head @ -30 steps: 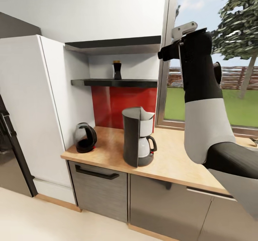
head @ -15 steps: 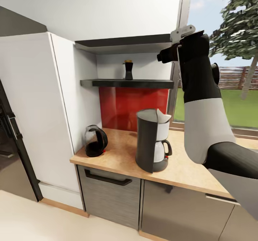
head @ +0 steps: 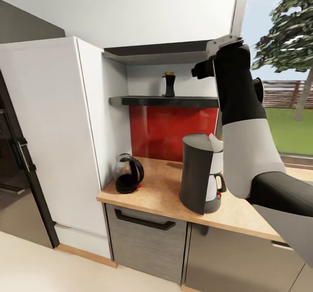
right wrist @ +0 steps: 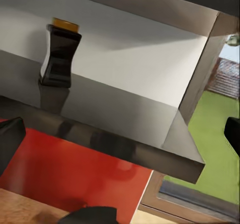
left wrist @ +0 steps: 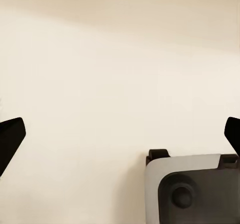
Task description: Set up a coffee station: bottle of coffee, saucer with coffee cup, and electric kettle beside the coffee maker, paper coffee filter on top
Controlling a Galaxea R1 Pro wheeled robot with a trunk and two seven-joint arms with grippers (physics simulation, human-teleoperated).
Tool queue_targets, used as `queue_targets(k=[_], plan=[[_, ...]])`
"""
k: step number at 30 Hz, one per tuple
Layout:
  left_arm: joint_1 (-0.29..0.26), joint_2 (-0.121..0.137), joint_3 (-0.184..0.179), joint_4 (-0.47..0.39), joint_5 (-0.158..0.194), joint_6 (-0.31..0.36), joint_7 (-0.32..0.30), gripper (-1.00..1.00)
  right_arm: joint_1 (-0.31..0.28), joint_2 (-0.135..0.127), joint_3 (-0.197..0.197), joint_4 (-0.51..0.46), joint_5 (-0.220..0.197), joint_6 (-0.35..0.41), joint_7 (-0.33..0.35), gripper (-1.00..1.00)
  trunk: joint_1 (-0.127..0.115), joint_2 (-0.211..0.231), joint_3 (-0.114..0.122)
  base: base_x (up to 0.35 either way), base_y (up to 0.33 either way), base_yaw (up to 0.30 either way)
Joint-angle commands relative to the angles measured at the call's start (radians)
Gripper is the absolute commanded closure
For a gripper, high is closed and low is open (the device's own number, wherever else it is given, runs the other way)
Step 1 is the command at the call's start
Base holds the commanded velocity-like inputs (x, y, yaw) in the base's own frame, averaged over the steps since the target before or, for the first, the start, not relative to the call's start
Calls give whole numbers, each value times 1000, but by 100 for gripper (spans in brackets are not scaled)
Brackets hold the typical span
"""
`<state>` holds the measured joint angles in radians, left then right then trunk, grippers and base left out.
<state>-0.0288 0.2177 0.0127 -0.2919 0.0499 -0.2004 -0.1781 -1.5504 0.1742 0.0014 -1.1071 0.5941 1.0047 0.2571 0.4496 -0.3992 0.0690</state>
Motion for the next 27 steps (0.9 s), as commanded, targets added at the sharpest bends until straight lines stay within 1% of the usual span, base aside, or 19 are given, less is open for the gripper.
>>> queue_targets(k=[1, 3, 5, 10, 15, 18, 21, 23, 24, 25, 27], plan=[[0, 0, 1, 1, 5, -1, -5, -100, 0, 0, 0, 0, 10, 3, -3, -100, 0, -1, -1, 13, 57, 0], [0, 0, -1, 2, 5, -1, -5, -100, 0, 0, 1, 5, 9, 3, -30, -100, 0, -1, -1, 6, 28, 0], [0, 1, -2, 2, 5, -4, -5, -100, 0, 0, 3, 31, 7, 3, -54, -100, 0, -1, -1, 2, 9, 0], [1, 2, -1, 3, 5, -4, -5, -100, 0, 0, 3, 77, 3, -10, -68, -100, 0, -1, -1, 5, 2, 0], [1, 2, 1, 14, 6, -3, -4, -100, 0, 0, 2, 119, 5, -96, -73, -100, 0, -1, -1, 124, 128, 0], [1, 2, 0, 31, 6, -6, -4, -100, 0, 0, 1, 121, 4, -109, -84, -100, 0, -1, -1, 116, 136, 0], [1, 2, 1, 36, 5, -7, -4, -100, 0, 0, -2, 122, 2, -112, -117, -100, 0, -1, -1, 30, 35, 0], [1, 2, 1, 37, 5, -8, -4, -100, 0, 0, -3, 122, -15, -113, -134, -100, 0, -1, -1, 7, 8, 0], [1, 2, 2, 37, 5, -8, -4, -100, 0, 0, -3, 122, -43, -113, -145, -100, 0, -1, -1, 3, 4, 0], [1, 2, 2, 37, 5, -9, -4, -100, 0, 0, -3, 122, -78, -112, -163, -100, 0, -1, -1, 2, 2, 0], [1, 3, 2, 37, 5, -9, -4, -100, 0, 0, -3, 123, -134, -112, -214, -100, 0, -1, -1, 1, 1, 0]])
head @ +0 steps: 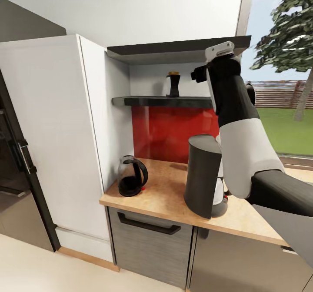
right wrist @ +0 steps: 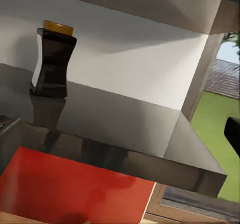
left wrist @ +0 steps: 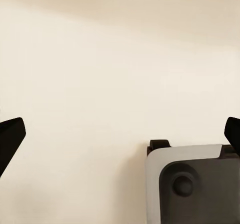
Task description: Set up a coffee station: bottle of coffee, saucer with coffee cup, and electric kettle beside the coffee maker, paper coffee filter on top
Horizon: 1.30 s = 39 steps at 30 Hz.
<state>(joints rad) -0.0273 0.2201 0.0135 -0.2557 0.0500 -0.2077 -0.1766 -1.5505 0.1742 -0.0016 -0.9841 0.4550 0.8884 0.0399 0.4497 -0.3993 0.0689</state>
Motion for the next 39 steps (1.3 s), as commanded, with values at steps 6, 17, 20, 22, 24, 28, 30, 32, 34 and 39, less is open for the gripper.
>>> queue_targets(k=[6, 17, 20, 22, 24, 28, 30, 32, 34, 39], plan=[[0, 1, 3, 1, 5, -2, -6, -100, 0, 0, 0, 2, -209, 1, -181, -100, 0, -1, 0, 0, 0, 0], [0, 1, 1, 1, 5, -2, -6, -100, 0, 0, 0, 30, -246, 0, -195, -100, 0, -1, 0, 0, 136, 0], [0, 1, 2, 2, 5, -2, -6, -100, 0, 0, 0, 31, -246, 0, -195, -100, 0, -1, 0, 0, 298, 0], [0, 1, 2, 2, 5, -2, -6, -100, 0, 0, 0, 32, -246, 0, -195, -100, 0, -1, 0, 35, 296, 0], [0, 1, 1, 3, 5, -2, -6, -100, 0, 0, 0, 32, -246, 0, -195, -100, 0, -1, 0, 112, 257, 0], [1, 1, 0, 3, 5, -2, -6, -100, 0, 0, 0, 32, -246, 0, -195, -100, 0, -1, 0, 197, 219, 0], [1, 1, 0, 3, 5, -2, -6, -100, 0, 0, 0, 32, -246, 0, -195, -100, 0, -1, 0, 217, 182, 0], [0, 1, 0, 3, 5, -2, -6, -100, 1, 0, 0, 32, -246, -1, -195, -100, 0, -1, 0, 185, 145, 0], [1, 1, 0, 3, 5, -1, -6, -100, 3, 0, 0, 34, -246, -32, -195, -100, 0, -1, 0, 186, 122, 0], [1, 1, 0, 6, 5, -1, -6, -100, 18, 0, 0, 51, -246, -69, -196, -100, 0, -1, 0, 282, 67, 0]])
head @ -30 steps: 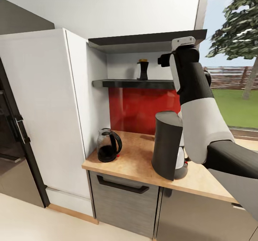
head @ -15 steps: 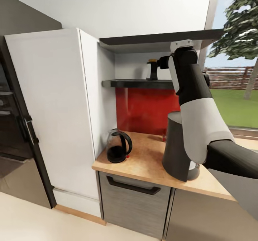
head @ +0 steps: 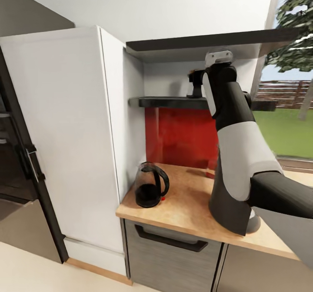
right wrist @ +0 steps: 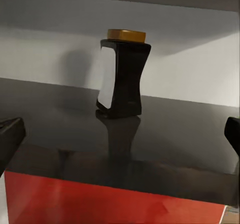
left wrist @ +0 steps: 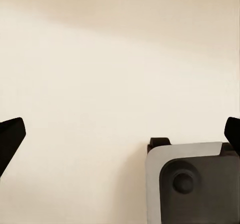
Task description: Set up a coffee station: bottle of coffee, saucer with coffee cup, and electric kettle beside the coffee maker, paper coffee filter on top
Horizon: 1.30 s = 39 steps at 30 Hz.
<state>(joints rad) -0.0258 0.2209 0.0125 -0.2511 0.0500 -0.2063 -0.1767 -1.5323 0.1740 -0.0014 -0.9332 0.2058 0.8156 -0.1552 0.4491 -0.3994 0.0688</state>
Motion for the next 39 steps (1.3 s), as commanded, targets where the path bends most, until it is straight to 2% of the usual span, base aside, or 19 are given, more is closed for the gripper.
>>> queue_targets(k=[1, 9, 19, 39], plan=[[0, 0, 1, 7, 5, -3, -6, -100, 2, 0, 0, 2, 3, 0, -1, -100, 1, -1, 0, 326, 11, 0], [0, 3, 0, 52, 4, -4, -5, -100, 3, 0, -1, 1, 4, -3, -1, -100, 1, -1, 0, 146, 3, 0], [1, 9, 1, 56, 5, -4, -5, -100, 3, 0, -1, -1, 4, -3, -2, -100, 1, -1, 0, 230, 0, 0], [0, 11, 0, 101, 4, -3, -4, -100, 3, 0, -2, -4, 6, -3, -3, -100, 1, -1, 0, 78, -22, 0]])
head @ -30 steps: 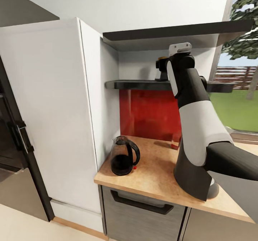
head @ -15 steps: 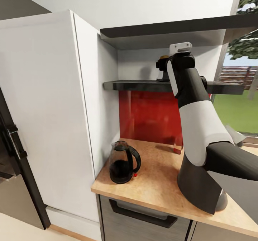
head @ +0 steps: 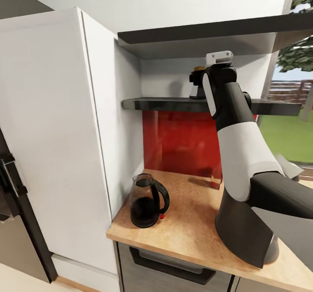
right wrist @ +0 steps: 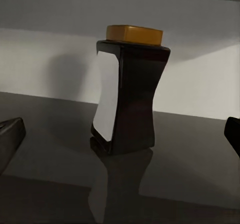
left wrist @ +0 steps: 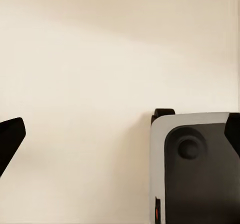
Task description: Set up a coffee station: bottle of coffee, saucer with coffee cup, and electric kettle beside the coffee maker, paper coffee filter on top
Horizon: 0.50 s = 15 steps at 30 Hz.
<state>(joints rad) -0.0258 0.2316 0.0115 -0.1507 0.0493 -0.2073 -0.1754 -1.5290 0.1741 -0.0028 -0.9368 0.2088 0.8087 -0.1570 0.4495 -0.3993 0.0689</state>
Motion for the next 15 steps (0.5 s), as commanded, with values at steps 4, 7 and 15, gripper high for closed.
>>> queue_targets(k=[4, 7, 15], plan=[[-1, 0, 1, 5, 6, -1, -6, -100, 0, 0, 0, 1, 3, 4, -1, -100, 0, -1, 0, 38, -21, 0], [-1, 0, 2, 11, 6, -1, -6, -100, 0, 0, 0, 2, 3, 4, -1, -100, 0, -1, 0, 8, -5, 0], [0, 0, 2, 49, 6, 3, -5, -100, 0, 0, 0, 4, 3, 4, -1, -100, 0, -1, 0, 74, -100, 0]])
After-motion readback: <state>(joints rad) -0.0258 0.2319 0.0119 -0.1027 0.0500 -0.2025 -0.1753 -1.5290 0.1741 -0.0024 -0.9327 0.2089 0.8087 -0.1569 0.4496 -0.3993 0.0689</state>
